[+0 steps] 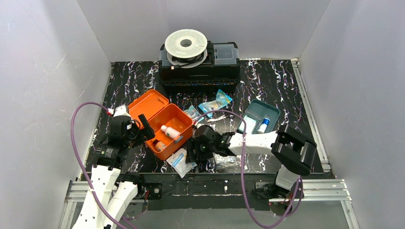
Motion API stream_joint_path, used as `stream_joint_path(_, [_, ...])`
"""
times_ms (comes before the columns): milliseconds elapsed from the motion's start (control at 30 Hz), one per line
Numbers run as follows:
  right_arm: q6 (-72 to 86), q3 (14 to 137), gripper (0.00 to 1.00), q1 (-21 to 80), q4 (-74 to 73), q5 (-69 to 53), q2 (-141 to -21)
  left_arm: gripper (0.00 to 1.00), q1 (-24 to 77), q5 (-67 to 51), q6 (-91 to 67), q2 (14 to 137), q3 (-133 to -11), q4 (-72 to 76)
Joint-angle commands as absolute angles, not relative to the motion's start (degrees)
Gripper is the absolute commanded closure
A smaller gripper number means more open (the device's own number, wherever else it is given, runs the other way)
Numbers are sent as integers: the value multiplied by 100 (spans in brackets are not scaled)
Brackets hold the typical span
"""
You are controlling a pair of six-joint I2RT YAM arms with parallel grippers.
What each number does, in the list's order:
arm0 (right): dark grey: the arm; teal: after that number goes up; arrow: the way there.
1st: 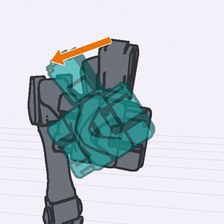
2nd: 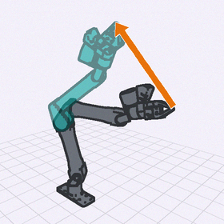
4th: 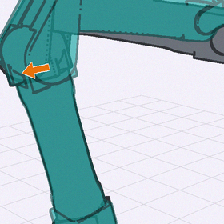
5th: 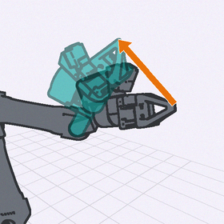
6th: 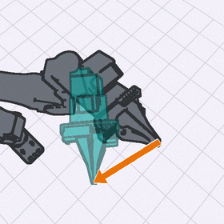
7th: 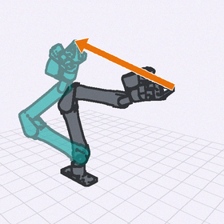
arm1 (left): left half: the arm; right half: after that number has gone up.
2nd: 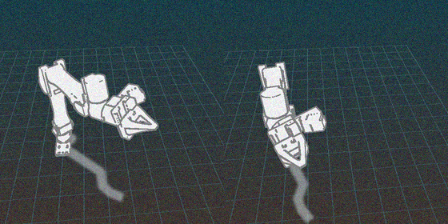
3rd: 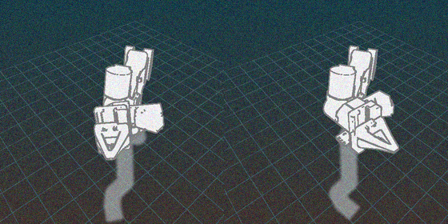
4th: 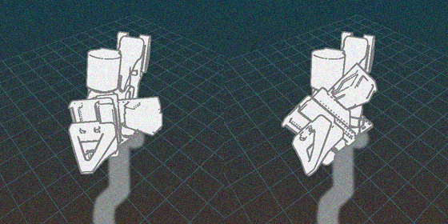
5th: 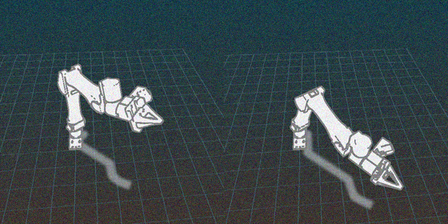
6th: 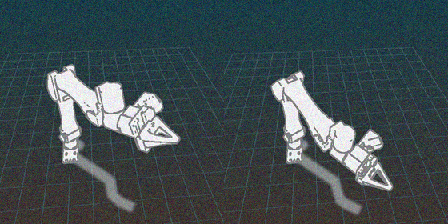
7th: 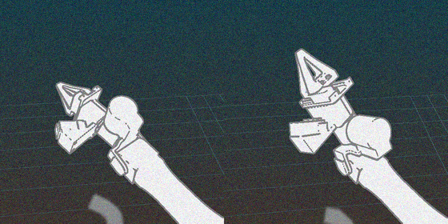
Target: Organize the medicine kit
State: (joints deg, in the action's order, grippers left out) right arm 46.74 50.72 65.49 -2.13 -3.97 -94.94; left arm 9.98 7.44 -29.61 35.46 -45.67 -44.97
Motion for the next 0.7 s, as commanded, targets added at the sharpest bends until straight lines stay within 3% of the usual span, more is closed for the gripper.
stream_joint_path(0, [4919,5026,24,6634,339,-334,-9644,2,1011,791,-2927,3560,-4579,-4539])
stream_joint_path(267, [5241,4868,36,6705,502,-174,-9807,1,1011,786,-2927,3560,-4579,-4543])
stream_joint_path(667, [5516,4874,79,6854,397,105,-10081,0,1011,773,-2927,3562,-4575,-4542])
